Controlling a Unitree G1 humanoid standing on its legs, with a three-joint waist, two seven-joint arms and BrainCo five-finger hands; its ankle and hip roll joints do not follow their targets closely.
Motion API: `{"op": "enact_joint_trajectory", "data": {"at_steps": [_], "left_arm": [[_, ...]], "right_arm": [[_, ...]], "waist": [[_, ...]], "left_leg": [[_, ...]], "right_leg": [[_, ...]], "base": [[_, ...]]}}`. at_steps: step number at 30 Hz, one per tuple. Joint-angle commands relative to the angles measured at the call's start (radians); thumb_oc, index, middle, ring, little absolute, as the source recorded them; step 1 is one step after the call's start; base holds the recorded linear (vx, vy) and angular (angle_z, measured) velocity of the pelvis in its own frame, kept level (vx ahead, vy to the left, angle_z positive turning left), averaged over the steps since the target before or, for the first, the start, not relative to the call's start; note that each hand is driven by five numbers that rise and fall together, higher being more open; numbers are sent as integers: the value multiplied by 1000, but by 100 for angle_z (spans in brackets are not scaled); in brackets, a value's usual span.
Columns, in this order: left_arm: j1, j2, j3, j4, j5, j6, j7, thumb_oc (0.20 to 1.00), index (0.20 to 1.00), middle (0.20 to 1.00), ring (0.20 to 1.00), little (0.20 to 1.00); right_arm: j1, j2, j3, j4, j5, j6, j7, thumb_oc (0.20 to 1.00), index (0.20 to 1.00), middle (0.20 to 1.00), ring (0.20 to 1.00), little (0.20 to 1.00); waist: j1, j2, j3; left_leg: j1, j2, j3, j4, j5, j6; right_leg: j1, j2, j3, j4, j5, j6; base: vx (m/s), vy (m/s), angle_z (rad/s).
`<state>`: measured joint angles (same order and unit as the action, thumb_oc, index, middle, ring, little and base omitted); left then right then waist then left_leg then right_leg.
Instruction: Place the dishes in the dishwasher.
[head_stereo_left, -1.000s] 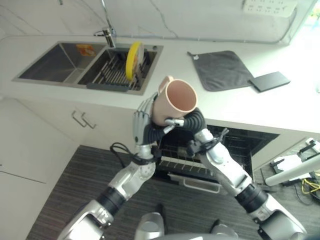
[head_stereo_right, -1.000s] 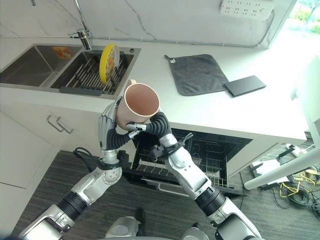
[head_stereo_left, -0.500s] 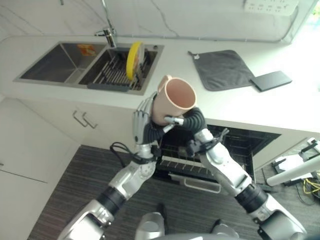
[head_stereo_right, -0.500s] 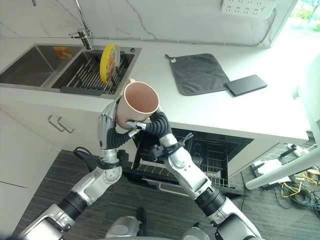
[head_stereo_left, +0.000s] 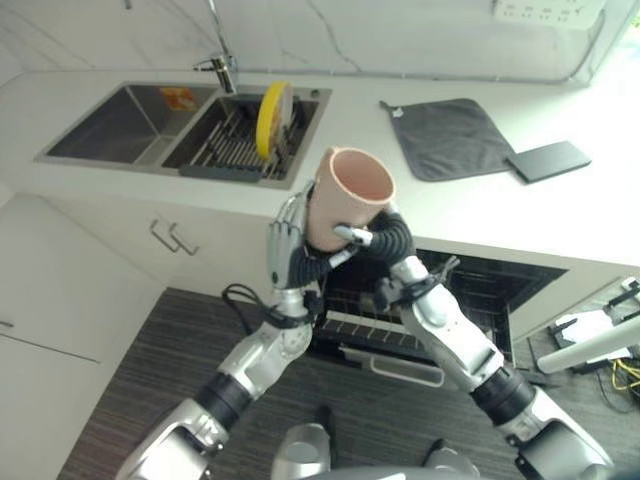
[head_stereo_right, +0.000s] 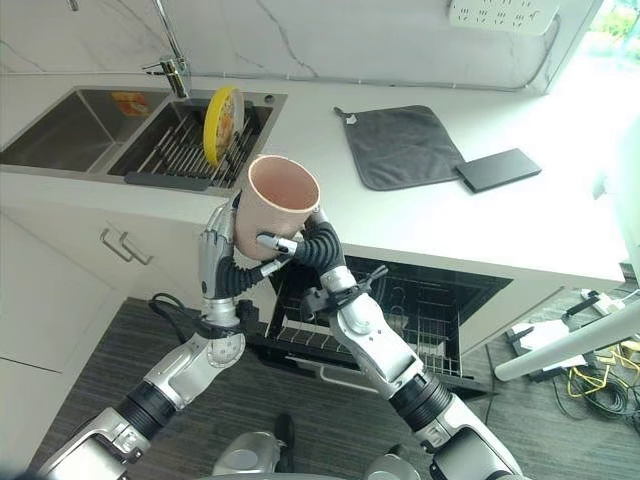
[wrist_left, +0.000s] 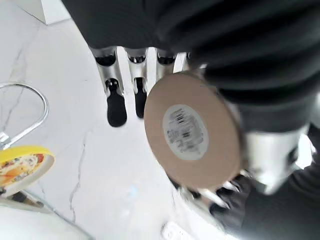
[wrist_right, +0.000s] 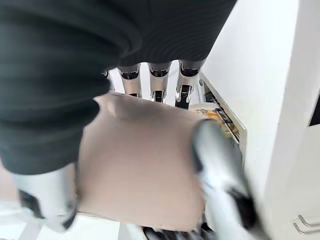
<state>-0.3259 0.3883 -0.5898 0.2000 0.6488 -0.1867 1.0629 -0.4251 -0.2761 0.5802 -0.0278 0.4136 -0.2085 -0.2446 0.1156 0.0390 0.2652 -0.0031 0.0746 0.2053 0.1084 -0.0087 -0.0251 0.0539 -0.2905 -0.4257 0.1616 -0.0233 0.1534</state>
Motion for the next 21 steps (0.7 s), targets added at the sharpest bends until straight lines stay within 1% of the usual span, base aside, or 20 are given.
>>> {"op": "enact_joint_trajectory", "data": {"at_steps": [1, 3, 8, 10, 11, 15, 19, 21], "left_arm": [[-81, -22, -134, -37, 63, -64, -45, 1000, 1000, 1000, 1000, 1000], [-73, -24, -128, -29, 55, -70, -38, 1000, 1000, 1000, 1000, 1000], [-37, -22, -102, -26, 53, -63, -7, 1000, 1000, 1000, 1000, 1000], [-24, -23, -92, -24, 63, -37, 12, 1000, 1000, 1000, 1000, 1000], [-17, -20, -78, -12, 51, -14, 32, 1000, 1000, 1000, 1000, 1000], [0, -3, -29, 8, 45, 7, 71, 1000, 1000, 1000, 1000, 1000], [15, 2, -2, 32, 47, -7, 92, 1000, 1000, 1000, 1000, 1000], [27, 0, 8, 50, 49, -15, 104, 1000, 1000, 1000, 1000, 1000]], "right_arm": [[-191, 125, 39, -100, 2, -108, -12, 200, 200, 200, 200, 200], [-187, 127, 29, -101, 8, -125, -48, 200, 200, 200, 200, 200], [-156, 126, -18, -93, -1, -206, -173, 200, 200, 200, 200, 200], [-145, 123, -43, -86, -18, -241, -210, 200, 200, 200, 200, 200], [-132, 119, -66, -87, -17, -258, -230, 200, 200, 200, 200, 200], [-81, 105, -114, -106, 10, -299, -243, 200, 200, 200, 200, 200], [-49, 101, -129, -112, 13, -324, -237, 200, 200, 200, 200, 200], [-29, 102, -129, -108, 8, -343, -251, 200, 200, 200, 200, 200]], "waist": [[15, -19, 5], [16, -16, 4], [14, -10, 3], [12, -7, 2], [9, -5, 0], [1, -2, -2], [-3, 4, 1], [-5, 9, 2]], "left_leg": [[48, 3, -13, 108, -166, 17], [49, 5, -11, 106, -164, 17], [56, 12, -1, 92, -155, 16], [59, 15, 3, 86, -151, 15], [63, 16, 6, 80, -149, 15], [67, 18, 11, 70, -142, 16], [71, 20, 17, 66, -138, 16], [78, 21, 21, 63, -138, 16]], "right_leg": [[-12, -34, 7, 43, -42, 3], [-11, -34, 4, 43, -42, 2], [-5, -35, -8, 40, -41, 1], [-3, -35, -12, 40, -42, -1], [-3, -34, -13, 40, -42, 0], [0, -38, -15, 38, -40, 2], [4, -42, -19, 38, -38, 3], [11, -44, -22, 38, -40, 4]], "base": [[0, 0, 0], [0, 0, 0], [-11, -2, 3], [-18, 6, 5], [-17, 2, 3], [-5, -3, 1], [0, 0, 0], [-8, 1, 2]]}}
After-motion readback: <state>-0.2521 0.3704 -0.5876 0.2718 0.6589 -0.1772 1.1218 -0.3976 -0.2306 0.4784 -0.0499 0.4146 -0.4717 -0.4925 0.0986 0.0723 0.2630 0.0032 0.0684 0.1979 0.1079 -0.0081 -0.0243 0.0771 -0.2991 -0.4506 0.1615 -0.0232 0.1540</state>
